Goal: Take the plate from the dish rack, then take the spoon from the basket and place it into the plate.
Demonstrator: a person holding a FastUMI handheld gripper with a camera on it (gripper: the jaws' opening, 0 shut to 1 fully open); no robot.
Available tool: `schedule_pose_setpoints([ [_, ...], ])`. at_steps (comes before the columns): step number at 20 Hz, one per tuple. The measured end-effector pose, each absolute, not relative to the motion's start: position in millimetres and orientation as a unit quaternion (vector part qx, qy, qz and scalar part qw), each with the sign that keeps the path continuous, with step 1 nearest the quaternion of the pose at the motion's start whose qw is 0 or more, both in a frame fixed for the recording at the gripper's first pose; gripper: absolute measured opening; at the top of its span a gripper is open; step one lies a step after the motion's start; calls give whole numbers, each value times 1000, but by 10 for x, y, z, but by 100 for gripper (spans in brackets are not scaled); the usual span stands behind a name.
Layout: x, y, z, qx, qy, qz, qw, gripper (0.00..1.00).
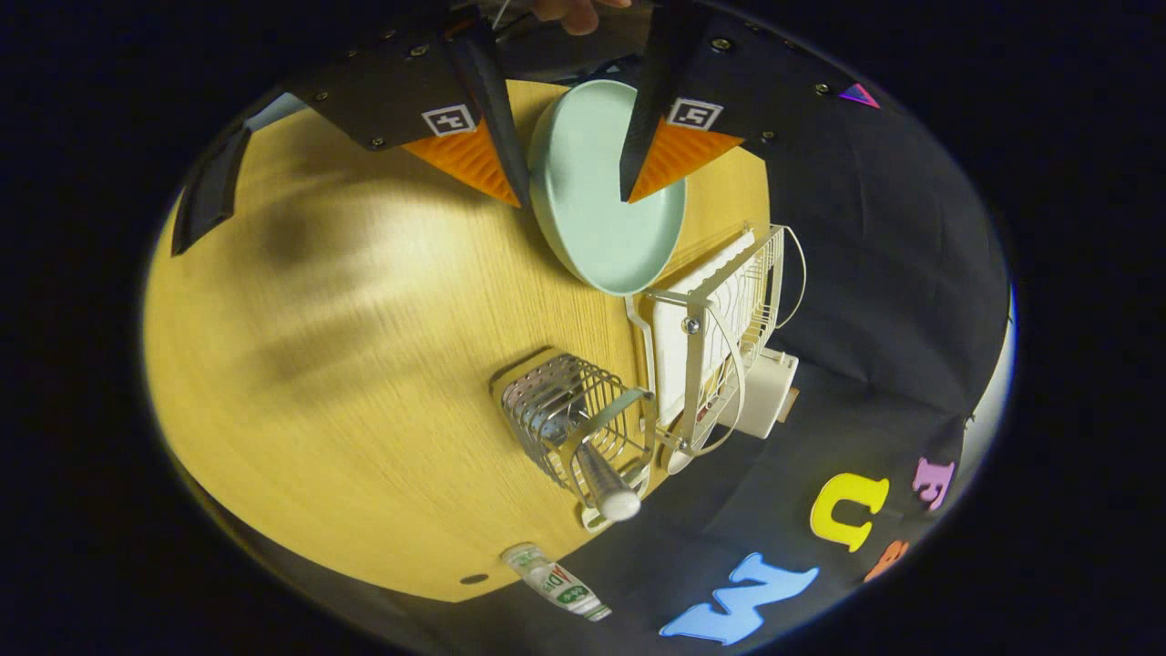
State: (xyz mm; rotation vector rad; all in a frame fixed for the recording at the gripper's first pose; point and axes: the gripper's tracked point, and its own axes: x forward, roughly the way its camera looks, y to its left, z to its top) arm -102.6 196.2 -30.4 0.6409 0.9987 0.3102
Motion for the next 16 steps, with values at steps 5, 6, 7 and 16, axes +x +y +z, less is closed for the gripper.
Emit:
schedule_pose_setpoints([
  [5,-854,1603,268,191,337,149,910,62],
  [6,-818,1521,407,158,306,148,927,62],
  [7,-800,1468,525,126,278,147,941,62],
  [16,-743,1263,1112,18,114,129,985,62],
])
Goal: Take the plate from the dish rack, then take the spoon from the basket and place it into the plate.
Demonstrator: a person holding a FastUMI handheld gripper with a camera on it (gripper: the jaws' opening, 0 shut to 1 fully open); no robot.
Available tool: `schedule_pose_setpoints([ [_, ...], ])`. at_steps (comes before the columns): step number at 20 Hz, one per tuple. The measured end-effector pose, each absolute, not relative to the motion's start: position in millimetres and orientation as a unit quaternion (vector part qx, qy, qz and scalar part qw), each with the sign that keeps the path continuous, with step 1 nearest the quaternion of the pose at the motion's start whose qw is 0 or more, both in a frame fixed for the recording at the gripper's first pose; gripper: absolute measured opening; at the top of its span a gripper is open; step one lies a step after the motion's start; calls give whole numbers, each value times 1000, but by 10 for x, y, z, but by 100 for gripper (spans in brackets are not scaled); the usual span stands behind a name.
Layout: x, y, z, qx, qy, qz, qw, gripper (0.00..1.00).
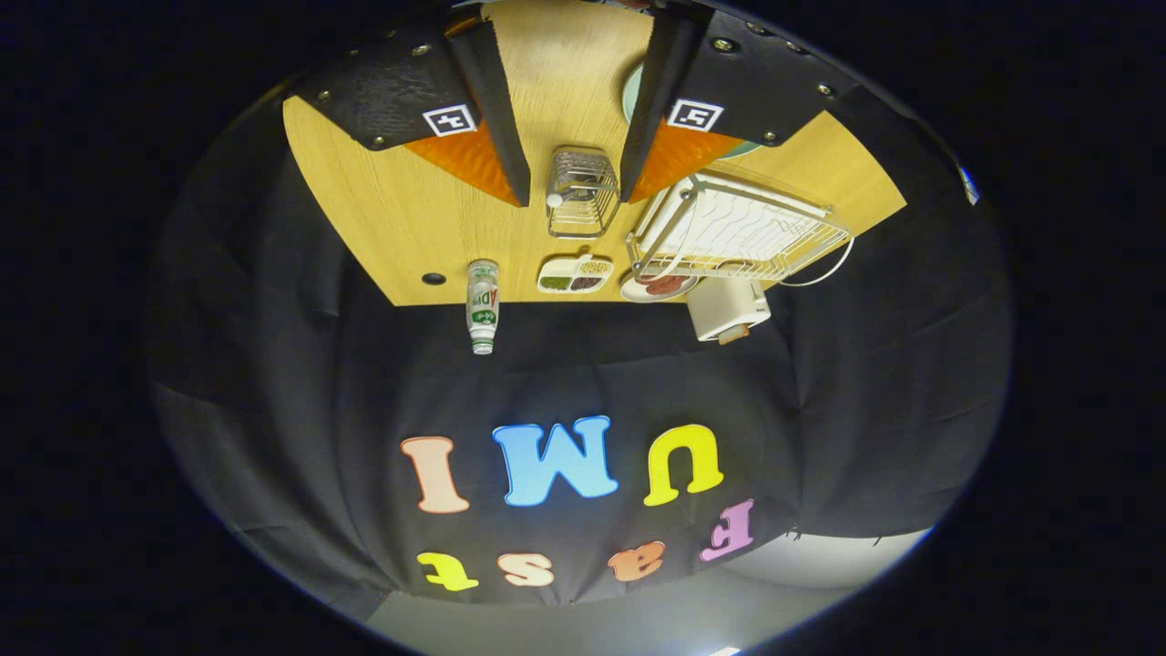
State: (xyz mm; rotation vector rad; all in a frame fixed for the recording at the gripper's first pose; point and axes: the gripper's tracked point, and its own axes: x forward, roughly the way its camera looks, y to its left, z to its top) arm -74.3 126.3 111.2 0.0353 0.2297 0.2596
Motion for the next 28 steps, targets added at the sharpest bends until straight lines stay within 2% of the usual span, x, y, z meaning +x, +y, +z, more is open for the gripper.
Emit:
schedule_pose_setpoints([
  [10,-173,1262,825,-13,47,115,992,62],
  [19,379,1504,493,-7,22,125,992,62],
  [20,412,1529,492,-2,17,125,992,55],
  [21,403,1517,553,-1,6,120,993,56],
  [23,485,1518,550,-1,-5,109,994,39],
  [25,492,1546,559,-4,-4,111,994,34],
  [27,528,1550,531,11,2,107,994,18],
  [28,521,1574,557,18,-3,110,994,18],
])
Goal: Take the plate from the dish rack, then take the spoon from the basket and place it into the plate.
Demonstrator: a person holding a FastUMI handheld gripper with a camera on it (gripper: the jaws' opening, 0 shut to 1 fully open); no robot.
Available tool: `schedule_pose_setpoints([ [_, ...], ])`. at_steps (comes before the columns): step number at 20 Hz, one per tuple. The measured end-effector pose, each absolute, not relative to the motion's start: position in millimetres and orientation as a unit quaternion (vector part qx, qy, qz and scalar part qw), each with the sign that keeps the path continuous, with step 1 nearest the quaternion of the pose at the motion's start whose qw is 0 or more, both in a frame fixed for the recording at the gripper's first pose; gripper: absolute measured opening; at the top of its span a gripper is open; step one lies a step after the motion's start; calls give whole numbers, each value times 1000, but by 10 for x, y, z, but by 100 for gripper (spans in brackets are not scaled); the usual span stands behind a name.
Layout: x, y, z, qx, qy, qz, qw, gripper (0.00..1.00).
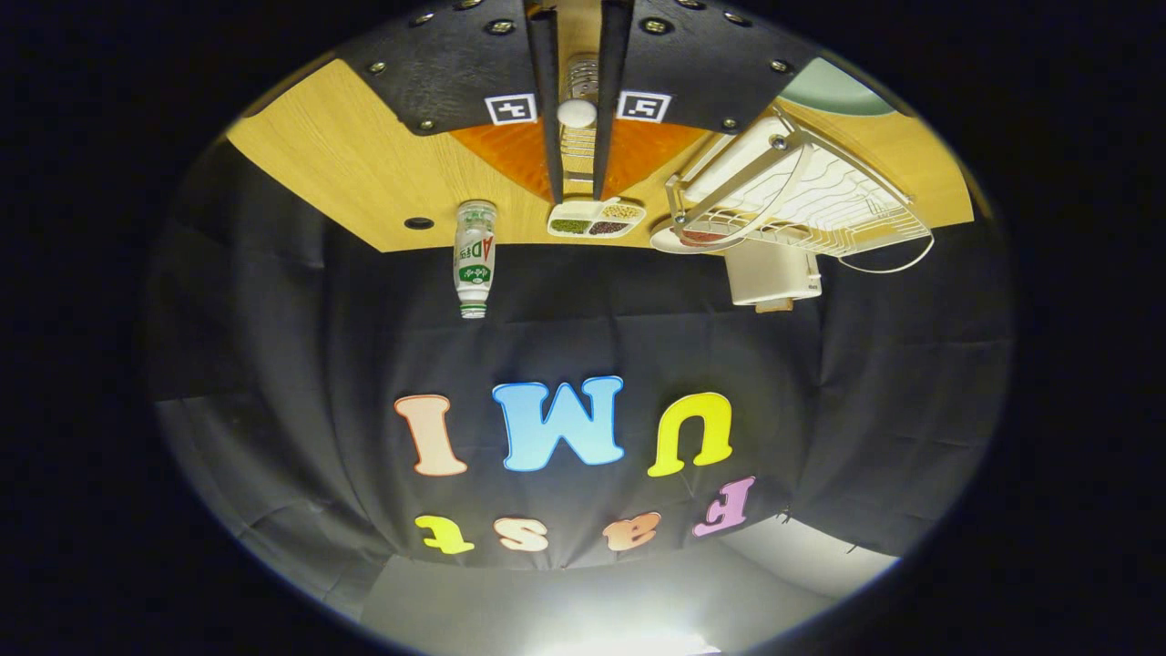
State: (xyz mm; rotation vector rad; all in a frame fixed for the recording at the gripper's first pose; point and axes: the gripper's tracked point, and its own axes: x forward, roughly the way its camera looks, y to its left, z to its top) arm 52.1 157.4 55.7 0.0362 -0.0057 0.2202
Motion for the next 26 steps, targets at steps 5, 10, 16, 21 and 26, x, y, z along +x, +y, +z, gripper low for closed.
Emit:
schedule_pose_setpoints([
  [5,552,1575,586,32,23,111,993,13],
  [10,442,1513,785,23,26,112,993,8],
  [16,254,1496,1254,21,12,94,995,8],
  [21,48,1488,1633,3,10,89,996,8],
  [26,-221,1329,2068,-6,2,80,997,8],
])
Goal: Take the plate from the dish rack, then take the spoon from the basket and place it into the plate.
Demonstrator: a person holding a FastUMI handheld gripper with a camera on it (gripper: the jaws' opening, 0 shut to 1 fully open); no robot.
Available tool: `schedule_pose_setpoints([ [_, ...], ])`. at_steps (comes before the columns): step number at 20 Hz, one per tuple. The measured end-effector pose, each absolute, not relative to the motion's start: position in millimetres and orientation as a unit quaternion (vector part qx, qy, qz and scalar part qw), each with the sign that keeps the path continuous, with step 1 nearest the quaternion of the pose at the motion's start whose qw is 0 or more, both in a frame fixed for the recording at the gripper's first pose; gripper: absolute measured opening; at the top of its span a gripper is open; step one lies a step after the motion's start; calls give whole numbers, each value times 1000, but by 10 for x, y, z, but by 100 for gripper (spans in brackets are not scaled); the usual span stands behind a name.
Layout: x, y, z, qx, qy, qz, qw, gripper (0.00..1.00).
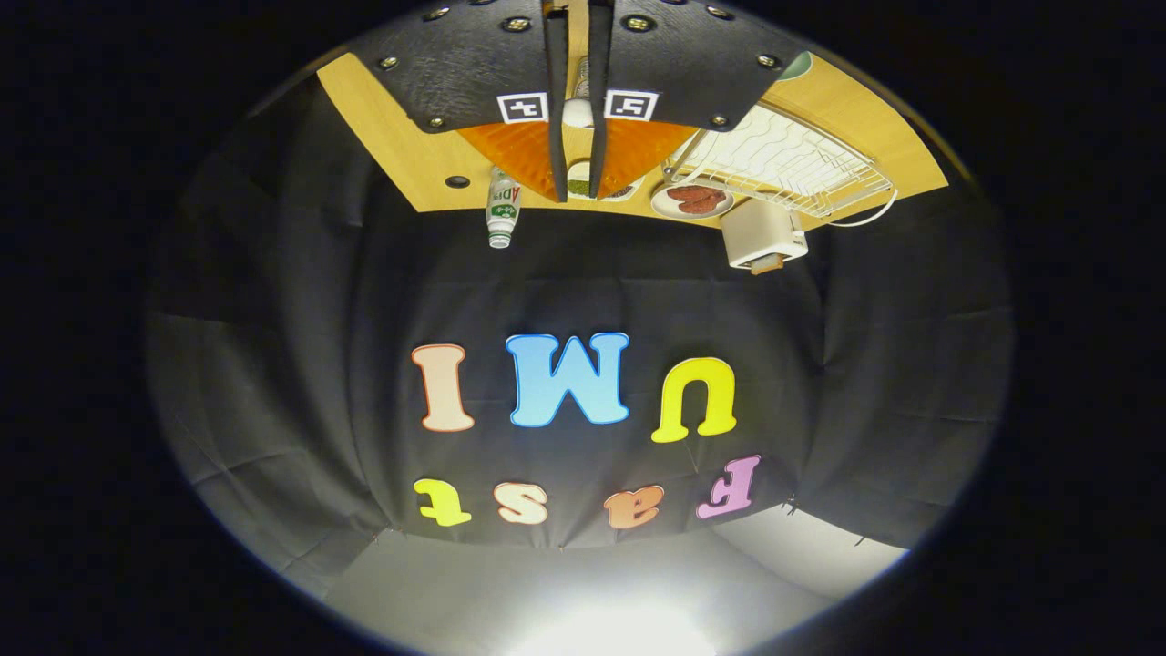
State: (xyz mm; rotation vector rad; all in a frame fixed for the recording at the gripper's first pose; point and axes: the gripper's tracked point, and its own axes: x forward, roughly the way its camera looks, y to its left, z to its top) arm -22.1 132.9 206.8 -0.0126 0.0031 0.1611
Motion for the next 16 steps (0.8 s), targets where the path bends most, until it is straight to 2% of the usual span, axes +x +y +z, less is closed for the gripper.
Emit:
schedule_pose_setpoints([
  [9,-678,1382,2295,-6,15,89,996,8],
  [16,-936,1911,1961,-49,63,106,991,8],
])
